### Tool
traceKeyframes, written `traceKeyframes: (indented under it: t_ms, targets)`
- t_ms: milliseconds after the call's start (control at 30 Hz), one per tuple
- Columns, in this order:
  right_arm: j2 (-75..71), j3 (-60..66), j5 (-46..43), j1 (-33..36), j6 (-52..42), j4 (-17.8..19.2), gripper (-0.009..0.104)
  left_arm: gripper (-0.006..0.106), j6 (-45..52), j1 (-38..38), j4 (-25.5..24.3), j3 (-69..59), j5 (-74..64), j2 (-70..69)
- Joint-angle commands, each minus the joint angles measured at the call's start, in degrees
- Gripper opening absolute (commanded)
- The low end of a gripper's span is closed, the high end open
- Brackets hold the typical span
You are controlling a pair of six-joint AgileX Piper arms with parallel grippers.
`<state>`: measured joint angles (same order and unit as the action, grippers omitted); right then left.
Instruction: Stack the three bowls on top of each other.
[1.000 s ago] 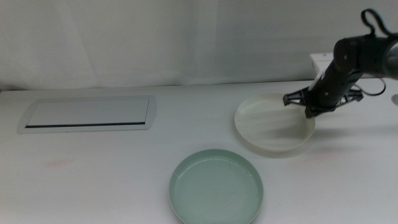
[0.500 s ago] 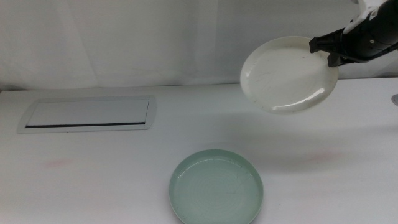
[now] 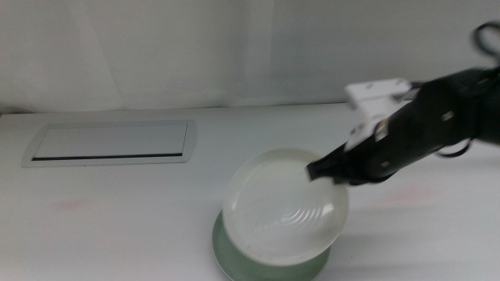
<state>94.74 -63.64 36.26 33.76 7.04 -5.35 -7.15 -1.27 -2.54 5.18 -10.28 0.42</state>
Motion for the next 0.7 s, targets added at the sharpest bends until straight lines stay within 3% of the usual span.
traceKeyframes:
  t_ms: [0, 567, 667]
  targets:
    - [2.3, 0.4, -3.1, 1.9, 0.5, 0.2, -0.003, -0.003, -0.4, 0.1, 0.0, -0.3, 0.3, -2.1]
    - [11.0, 0.4, -4.2, 4.2, 0.7, -0.2, -0.001, -0.003, -0.4, 0.1, 0.0, -0.3, 0.6, -2.1]
    - [10.7, 0.4, -4.2, 4.2, 0.5, 0.0, 0.033, -0.003, 0.1, 0.1, 0.0, -0.3, 0.6, -2.1]
